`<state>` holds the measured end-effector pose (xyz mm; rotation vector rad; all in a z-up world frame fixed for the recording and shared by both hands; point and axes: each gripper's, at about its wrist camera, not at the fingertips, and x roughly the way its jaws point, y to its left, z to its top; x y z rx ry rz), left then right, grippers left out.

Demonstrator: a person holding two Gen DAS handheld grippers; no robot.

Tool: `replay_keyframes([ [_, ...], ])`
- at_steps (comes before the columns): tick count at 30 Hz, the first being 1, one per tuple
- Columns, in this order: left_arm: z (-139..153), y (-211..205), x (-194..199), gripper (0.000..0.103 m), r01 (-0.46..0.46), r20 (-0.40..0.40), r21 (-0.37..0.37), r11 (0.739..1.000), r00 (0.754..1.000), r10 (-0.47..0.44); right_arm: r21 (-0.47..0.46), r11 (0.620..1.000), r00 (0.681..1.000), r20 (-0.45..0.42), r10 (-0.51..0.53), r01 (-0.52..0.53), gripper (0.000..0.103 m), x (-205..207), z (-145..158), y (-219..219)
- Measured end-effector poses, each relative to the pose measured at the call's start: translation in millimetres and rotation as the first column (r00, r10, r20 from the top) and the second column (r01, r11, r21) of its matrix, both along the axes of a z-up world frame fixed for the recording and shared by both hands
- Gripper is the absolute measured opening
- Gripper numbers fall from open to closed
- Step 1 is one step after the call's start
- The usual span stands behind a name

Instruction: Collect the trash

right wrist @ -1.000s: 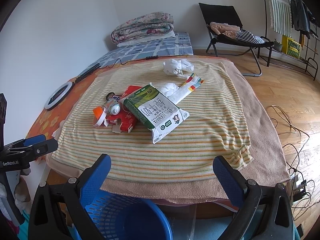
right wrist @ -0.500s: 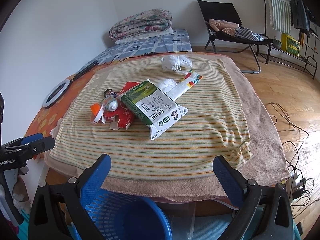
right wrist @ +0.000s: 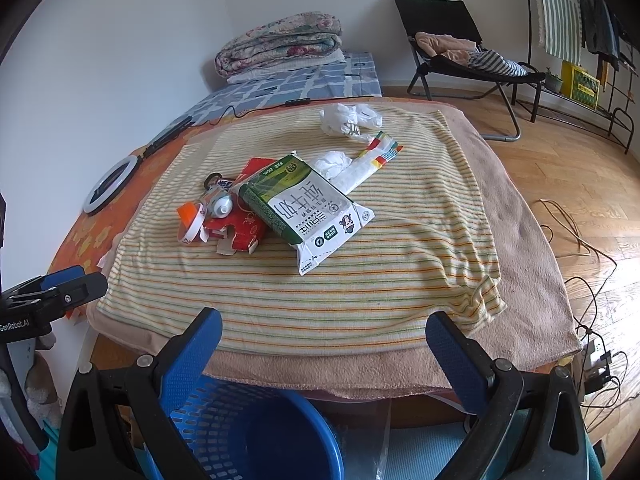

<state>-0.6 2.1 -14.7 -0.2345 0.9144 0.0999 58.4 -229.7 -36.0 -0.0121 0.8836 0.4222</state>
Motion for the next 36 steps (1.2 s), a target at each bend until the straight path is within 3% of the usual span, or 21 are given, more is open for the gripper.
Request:
replay_keyframes([
  [29,-6,5,-2,0.102,-0.004,-0.006,0.008,1.0,1.0,0.004,-0.006,1.0,0.999,-0.044,0.016,-0.016,0.103,3,-7,5],
  [36,-7,15,1,0.102,-0.011,-0.022,0.015,1.0,1.0,0.012,0.025,0.999,0.998,0.045,0.04,-0.041,0.103,-2,-2,3],
])
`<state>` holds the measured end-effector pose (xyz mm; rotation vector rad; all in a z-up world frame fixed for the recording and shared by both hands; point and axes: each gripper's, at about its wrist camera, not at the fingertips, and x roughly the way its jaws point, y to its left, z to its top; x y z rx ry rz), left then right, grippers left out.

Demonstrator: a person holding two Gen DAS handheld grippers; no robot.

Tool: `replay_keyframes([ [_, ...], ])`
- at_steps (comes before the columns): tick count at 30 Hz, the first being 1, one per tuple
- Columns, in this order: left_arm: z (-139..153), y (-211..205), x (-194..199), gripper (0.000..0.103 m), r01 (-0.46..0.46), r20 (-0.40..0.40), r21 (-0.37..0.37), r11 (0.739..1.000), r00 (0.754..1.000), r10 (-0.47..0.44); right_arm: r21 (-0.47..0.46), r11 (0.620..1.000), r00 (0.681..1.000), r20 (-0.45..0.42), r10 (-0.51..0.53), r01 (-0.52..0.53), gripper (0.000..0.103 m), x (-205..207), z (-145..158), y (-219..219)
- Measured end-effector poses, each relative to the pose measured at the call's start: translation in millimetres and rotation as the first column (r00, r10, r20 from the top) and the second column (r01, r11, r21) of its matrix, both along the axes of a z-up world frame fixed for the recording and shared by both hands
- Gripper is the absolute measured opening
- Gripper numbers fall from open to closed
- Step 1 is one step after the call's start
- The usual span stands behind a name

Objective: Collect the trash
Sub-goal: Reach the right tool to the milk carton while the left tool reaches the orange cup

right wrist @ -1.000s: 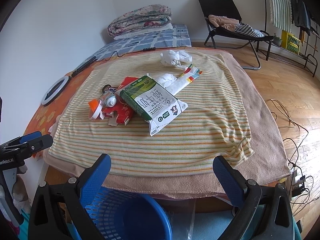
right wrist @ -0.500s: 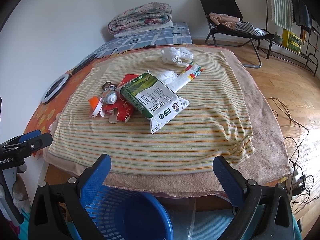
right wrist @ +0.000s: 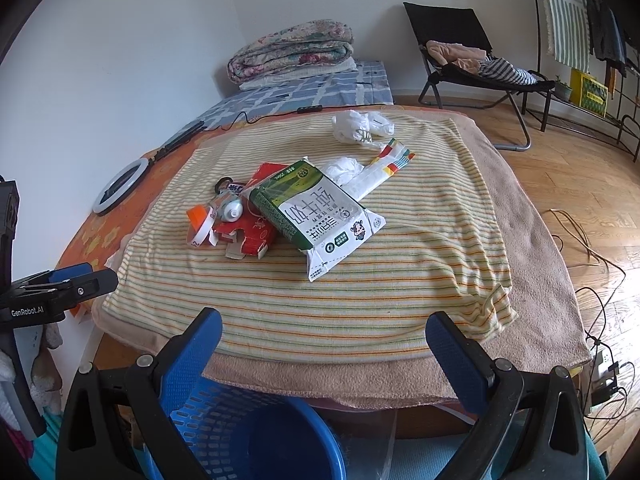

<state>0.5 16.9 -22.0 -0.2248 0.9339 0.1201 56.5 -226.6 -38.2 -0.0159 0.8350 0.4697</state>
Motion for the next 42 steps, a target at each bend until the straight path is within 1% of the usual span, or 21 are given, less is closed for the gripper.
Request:
replay_keyframes([
  [3,3,2,6,0.102,0.011,0.005,0.0,1.0,1.0,-0.011,0.007,0.999,0.999,0.0,0.042,-0.042,0.103,4,3,3],
  [6,7,3,13,0.102,0.029,0.009,0.003,1.0,1.0,-0.029,-0.017,0.998,0.998,0.005,0.066,-0.066,0.103,10,6,9],
  [11,11,11,32,0.097,0.035,-0.004,-0.045,0.998,0.999,-0.036,-0.079,0.989,0.992,0.03,0.125,-0.122,0.103,29,11,24],
  [12,11,12,37,0.09,0.036,-0.009,-0.052,0.998,0.999,-0.036,-0.09,0.987,0.99,0.029,0.136,-0.133,0.103,35,12,27],
  [13,11,13,43,0.086,0.035,-0.018,-0.058,0.998,0.999,-0.036,-0.094,0.985,0.989,0.025,0.146,-0.143,0.103,42,12,30],
  [14,11,15,50,0.079,0.034,-0.029,-0.068,0.997,0.999,-0.036,-0.096,0.983,0.987,0.02,0.158,-0.155,0.103,50,12,32],
  [17,10,24,66,0.076,0.012,-0.039,-0.114,0.993,0.999,-0.016,-0.109,0.978,0.984,0.008,0.178,-0.176,0.103,72,9,40],
  [18,8,26,71,0.071,0.008,-0.044,-0.137,0.99,0.999,-0.014,-0.11,0.978,0.984,-0.001,0.18,-0.179,0.102,79,7,41],
  [19,6,29,76,0.067,0.003,-0.053,-0.159,0.987,0.999,-0.011,-0.108,0.977,0.983,-0.01,0.182,-0.182,0.1,85,5,43],
  [20,4,32,80,0.061,-0.002,-0.061,-0.177,0.984,0.998,-0.009,-0.106,0.977,0.983,-0.017,0.185,-0.185,0.099,91,3,44],
  [23,-3,38,93,0.06,-0.022,-0.082,-0.229,0.973,0.997,0.003,-0.103,0.974,0.979,-0.034,0.199,-0.202,0.098,104,-4,50],
  [25,-8,43,102,0.059,-0.03,-0.096,-0.277,0.96,0.995,0.004,-0.103,0.968,0.973,-0.045,0.225,-0.229,0.098,110,-8,58],
  [26,-11,45,107,0.053,-0.037,-0.104,-0.296,0.955,0.995,0.006,-0.106,0.964,0.969,-0.048,0.242,-0.245,0.098,112,-9,62],
  [27,-13,46,111,0.05,-0.044,-0.111,-0.307,0.951,0.994,0.01,-0.113,0.959,0.965,-0.05,0.257,-0.261,0.099,115,-11,67],
  [31,-21,54,124,0.05,-0.079,-0.134,-0.344,0.936,0.99,0.034,-0.152,0.948,0.959,-0.072,0.273,-0.281,0.099,125,-21,80],
  [33,-26,59,130,0.049,-0.1,-0.146,-0.375,0.921,0.988,0.048,-0.172,0.944,0.959,-0.08,0.27,-0.28,0.099,129,-25,83],
  [35,-30,61,136,0.045,-0.114,-0.157,-0.4,0.91,0.986,0.054,-0.19,0.94,0.959,-0.077,0.272,-0.282,0.099,133,-27,83],
  [37,-34,63,141,0.045,-0.125,-0.167,-0.408,0.904,0.984,0.061,-0.204,0.938,0.96,-0.072,0.272,-0.281,0.099,136,-28,84],
  [42,-44,62,150,0.045,-0.14,-0.19,-0.421,0.896,0.98,0.064,-0.205,0.937,0.959,-0.077,0.273,-0.284,0.099,141,-32,85],
])
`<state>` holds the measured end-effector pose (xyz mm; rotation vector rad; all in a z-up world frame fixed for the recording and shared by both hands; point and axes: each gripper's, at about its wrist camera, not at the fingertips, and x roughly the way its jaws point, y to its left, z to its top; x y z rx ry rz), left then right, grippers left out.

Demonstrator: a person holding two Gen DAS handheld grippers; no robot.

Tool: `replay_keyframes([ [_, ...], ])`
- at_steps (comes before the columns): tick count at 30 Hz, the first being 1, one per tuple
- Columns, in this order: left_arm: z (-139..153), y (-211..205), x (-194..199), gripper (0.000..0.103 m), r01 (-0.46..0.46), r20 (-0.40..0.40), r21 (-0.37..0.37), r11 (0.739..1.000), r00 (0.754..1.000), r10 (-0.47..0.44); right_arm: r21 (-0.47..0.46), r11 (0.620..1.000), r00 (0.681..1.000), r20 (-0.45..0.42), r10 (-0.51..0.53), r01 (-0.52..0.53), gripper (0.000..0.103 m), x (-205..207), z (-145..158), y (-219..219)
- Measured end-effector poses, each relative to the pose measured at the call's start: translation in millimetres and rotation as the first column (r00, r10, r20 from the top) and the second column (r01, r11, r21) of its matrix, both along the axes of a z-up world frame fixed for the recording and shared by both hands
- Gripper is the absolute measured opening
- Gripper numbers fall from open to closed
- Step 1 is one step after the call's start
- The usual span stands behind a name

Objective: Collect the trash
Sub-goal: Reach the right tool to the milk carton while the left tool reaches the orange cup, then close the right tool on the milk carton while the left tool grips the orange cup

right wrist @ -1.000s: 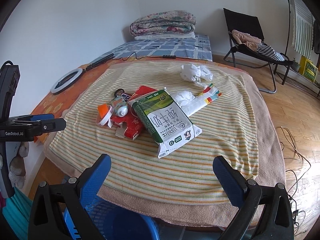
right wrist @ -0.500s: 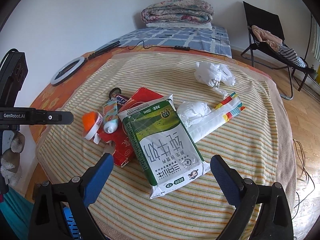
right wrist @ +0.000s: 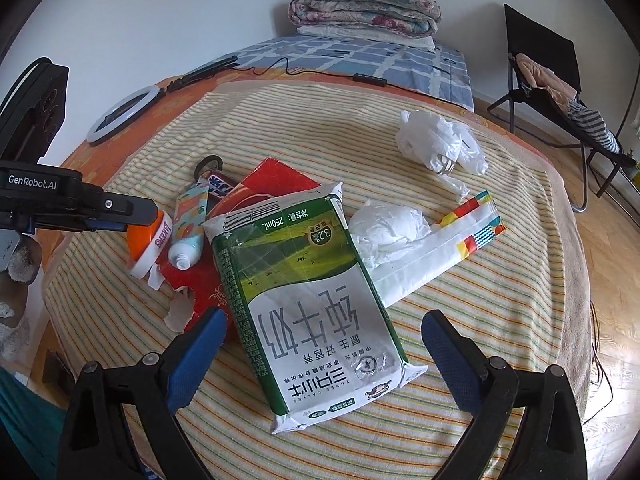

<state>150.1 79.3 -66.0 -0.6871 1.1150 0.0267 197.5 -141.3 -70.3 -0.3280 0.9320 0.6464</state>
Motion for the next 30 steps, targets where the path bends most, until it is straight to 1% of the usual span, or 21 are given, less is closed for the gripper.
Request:
replay_keyframes([
  [4,-5,-4,4,0.045,0.005,-0.013,0.019,1.0,1.0,-0.005,-0.008,1.0,1.0,0.001,0.012,-0.012,0.099,1,-3,5],
  [5,-6,-5,5,0.041,0.004,-0.018,0.024,1.0,1.0,-0.004,-0.013,1.0,1.0,0.005,0.016,-0.016,0.099,1,-4,7],
  [6,-8,-5,5,0.034,0.003,-0.024,0.023,1.0,1.0,-0.003,-0.017,1.0,1.0,0.008,0.019,-0.019,0.099,1,-4,8],
  [7,-9,-5,6,0.031,0.003,-0.03,0.019,1.0,1.0,-0.003,-0.02,1.0,1.0,0.01,0.021,-0.02,0.099,2,-5,10],
  [9,-11,-4,6,0.021,0.004,-0.035,0.016,1.0,0.999,-0.003,-0.027,0.999,1.0,0.012,0.023,-0.022,0.099,2,-6,11],
  [12,-12,-5,5,0.016,0.009,-0.029,0.016,1.0,1.0,-0.008,-0.02,1.0,1.0,0.005,0.023,-0.022,0.099,6,-8,12],
  [17,-9,-6,5,0.015,0.007,-0.009,0.023,1.0,1.0,-0.007,-0.012,1.0,0.999,-0.02,0.026,-0.027,0.099,10,-14,14],
  [20,-5,-4,4,0.015,0.002,0.012,0.009,1.0,1.0,-0.002,-0.018,0.999,0.999,-0.033,0.039,-0.04,0.093,9,-18,17],
  [22,-1,-2,3,0.015,-0.004,0.024,-0.001,1.0,1.0,0.004,-0.013,0.999,0.999,-0.032,0.04,-0.041,0.091,8,-18,17],
  [28,9,3,-1,0.015,-0.006,0.06,-0.035,0.999,0.998,0.009,0.081,0.997,0.998,-0.064,0.015,-0.01,0.086,10,-12,10],
  [30,12,3,-2,0.015,-0.005,0.068,-0.04,0.999,0.998,0.008,0.098,0.995,0.998,-0.066,0.009,-0.002,0.086,10,-8,9],
])
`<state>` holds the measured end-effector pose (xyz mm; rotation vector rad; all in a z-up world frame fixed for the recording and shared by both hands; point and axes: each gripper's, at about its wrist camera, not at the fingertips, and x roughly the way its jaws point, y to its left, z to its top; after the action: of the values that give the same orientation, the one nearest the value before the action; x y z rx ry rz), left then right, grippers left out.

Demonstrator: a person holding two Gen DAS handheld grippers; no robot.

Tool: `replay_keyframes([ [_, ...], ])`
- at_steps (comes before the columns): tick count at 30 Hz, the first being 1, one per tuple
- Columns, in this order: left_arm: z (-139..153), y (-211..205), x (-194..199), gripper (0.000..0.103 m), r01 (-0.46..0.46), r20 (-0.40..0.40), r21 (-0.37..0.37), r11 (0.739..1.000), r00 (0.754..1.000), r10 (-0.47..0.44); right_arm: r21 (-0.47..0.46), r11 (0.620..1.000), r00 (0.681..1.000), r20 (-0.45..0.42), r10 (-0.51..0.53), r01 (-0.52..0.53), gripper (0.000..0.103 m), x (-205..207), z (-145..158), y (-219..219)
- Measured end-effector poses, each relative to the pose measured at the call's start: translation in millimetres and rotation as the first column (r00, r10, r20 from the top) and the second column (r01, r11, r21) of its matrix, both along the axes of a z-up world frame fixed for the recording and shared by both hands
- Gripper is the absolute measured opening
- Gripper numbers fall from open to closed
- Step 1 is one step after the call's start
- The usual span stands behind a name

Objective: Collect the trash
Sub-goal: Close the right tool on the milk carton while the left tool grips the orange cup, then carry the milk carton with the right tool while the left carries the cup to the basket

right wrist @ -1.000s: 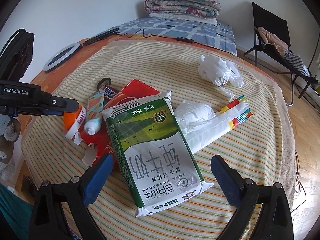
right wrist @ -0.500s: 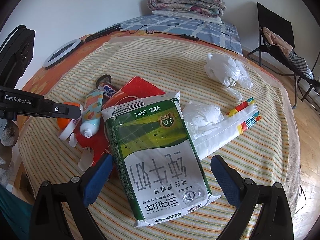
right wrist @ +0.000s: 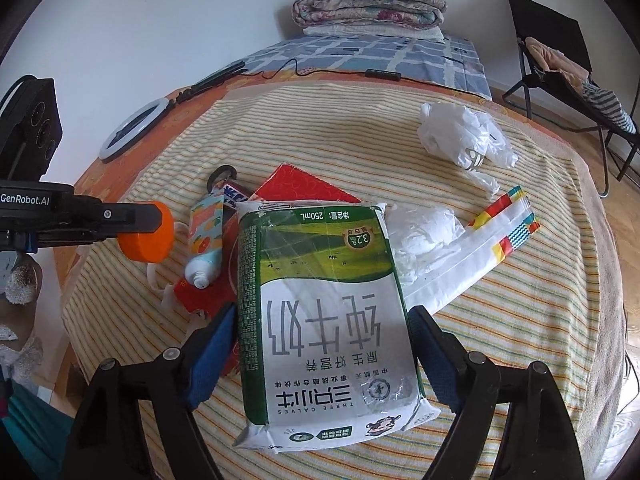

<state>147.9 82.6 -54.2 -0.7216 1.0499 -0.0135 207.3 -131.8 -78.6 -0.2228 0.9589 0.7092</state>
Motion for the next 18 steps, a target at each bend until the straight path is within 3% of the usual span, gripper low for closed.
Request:
replay_keyframes([
  [10,17,-9,-8,0.015,0.032,0.037,0.023,0.999,0.999,-0.032,0.026,1.0,1.0,0.031,-0.003,0.003,0.084,-12,10,-1],
  [18,29,-22,-25,0.015,0.084,0.057,0.048,0.995,0.995,-0.086,0.065,0.998,0.996,0.09,-0.024,0.018,0.084,-36,35,-16],
])
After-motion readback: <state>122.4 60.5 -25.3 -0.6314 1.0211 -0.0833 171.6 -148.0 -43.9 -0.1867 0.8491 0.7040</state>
